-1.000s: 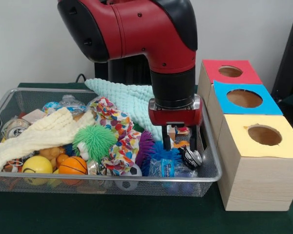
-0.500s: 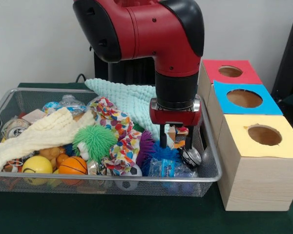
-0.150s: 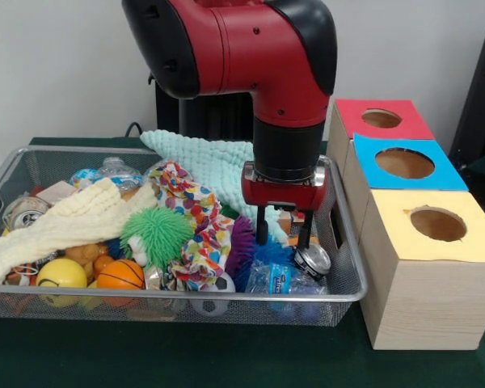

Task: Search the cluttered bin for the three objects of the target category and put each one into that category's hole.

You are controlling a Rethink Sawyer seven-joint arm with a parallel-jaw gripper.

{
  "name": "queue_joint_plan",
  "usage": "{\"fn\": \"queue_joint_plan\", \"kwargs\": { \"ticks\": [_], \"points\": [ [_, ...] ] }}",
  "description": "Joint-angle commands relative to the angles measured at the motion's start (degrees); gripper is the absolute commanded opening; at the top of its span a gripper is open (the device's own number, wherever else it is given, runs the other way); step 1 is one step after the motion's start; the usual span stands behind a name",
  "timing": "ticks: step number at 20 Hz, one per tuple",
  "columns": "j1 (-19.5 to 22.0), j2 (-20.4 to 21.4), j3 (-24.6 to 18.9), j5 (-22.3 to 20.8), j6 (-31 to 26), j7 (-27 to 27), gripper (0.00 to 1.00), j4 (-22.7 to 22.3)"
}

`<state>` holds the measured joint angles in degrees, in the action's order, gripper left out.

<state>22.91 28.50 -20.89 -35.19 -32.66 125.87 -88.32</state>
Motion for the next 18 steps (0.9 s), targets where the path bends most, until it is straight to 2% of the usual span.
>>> {"fn": "queue_joint_plan", "kwargs": {
  "ticks": [1,3,5,9,13,16,18],
  "points": [
    [-5.30,-1.84,12.04,1.62,6.47,21.56,1.00,2.04],
    [-8.71,-1.82,16.98,2.20,9.32,28.22,1.00,1.88],
    [-10.62,-1.68,19.68,3.11,11.11,29.12,1.00,1.78],
    [-12.83,-1.66,21.97,6.49,9.87,27.15,1.00,2.52],
    [-12.27,-2.43,20.53,9.80,9.22,24.53,1.00,1.88],
    [-10.89,-2.77,16.86,13.22,8.48,22.63,1.00,-1.68],
    [-11.49,-3.51,15.46,17.23,7.21,24.70,1.00,-4.74]
  ]
}}
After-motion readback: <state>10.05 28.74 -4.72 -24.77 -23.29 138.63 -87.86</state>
